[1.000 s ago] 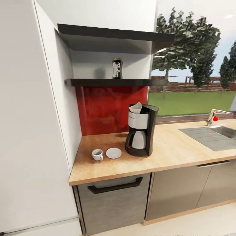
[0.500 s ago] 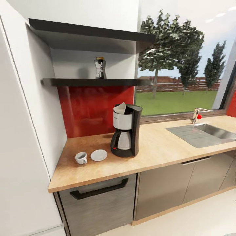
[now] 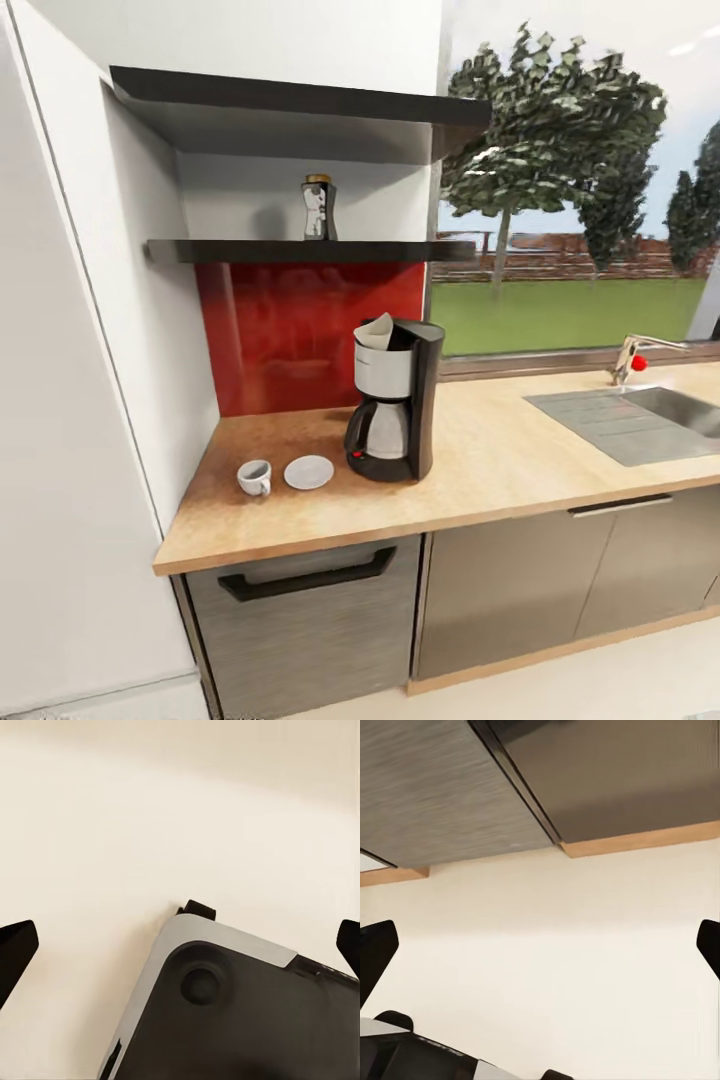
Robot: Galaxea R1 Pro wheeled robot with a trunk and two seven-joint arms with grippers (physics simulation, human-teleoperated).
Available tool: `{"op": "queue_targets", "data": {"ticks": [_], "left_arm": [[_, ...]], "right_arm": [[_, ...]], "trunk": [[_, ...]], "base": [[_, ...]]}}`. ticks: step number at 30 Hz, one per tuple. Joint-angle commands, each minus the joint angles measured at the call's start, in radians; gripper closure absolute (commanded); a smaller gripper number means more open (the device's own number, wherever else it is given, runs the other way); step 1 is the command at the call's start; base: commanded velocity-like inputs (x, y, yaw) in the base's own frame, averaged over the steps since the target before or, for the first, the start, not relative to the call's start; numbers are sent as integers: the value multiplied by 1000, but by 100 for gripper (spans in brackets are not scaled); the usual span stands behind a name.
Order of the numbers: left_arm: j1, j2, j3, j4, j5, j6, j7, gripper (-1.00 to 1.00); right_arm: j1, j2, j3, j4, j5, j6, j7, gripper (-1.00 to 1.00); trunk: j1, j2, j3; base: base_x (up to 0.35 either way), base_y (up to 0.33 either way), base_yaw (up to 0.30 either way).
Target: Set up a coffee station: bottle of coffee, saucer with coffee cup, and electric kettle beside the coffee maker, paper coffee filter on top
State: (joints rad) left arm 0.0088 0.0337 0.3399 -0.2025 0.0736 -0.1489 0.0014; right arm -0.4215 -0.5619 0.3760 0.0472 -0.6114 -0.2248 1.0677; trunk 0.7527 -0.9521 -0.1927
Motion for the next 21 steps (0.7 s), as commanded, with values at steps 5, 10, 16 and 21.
{"op": "queue_targets", "data": {"ticks": [5, 10, 16, 21], "left_arm": [[0, 0, -2, -1, 8, -1, 0, -100], [0, 0, -2, -1, 8, -1, 0, -100], [0, 0, -3, -1, 8, -1, 0, -100], [0, 0, -3, -1, 8, -1, 0, -100]], "right_arm": [[-2, 1, 9, 3, -7, -7, 3, -100], [-2, 1, 9, 3, -7, -7, 2, -100], [-2, 1, 9, 3, -7, -8, -2, -100], [-2, 1, 9, 3, -7, -8, -38, -100]], "trunk": [[0, -1, -1], [0, -1, -1], [0, -1, -1], [0, -1, -1]], "base": [[0, -267, 66], [0, -285, 148], [-1, -108, 248], [-129, -113, 268]]}}
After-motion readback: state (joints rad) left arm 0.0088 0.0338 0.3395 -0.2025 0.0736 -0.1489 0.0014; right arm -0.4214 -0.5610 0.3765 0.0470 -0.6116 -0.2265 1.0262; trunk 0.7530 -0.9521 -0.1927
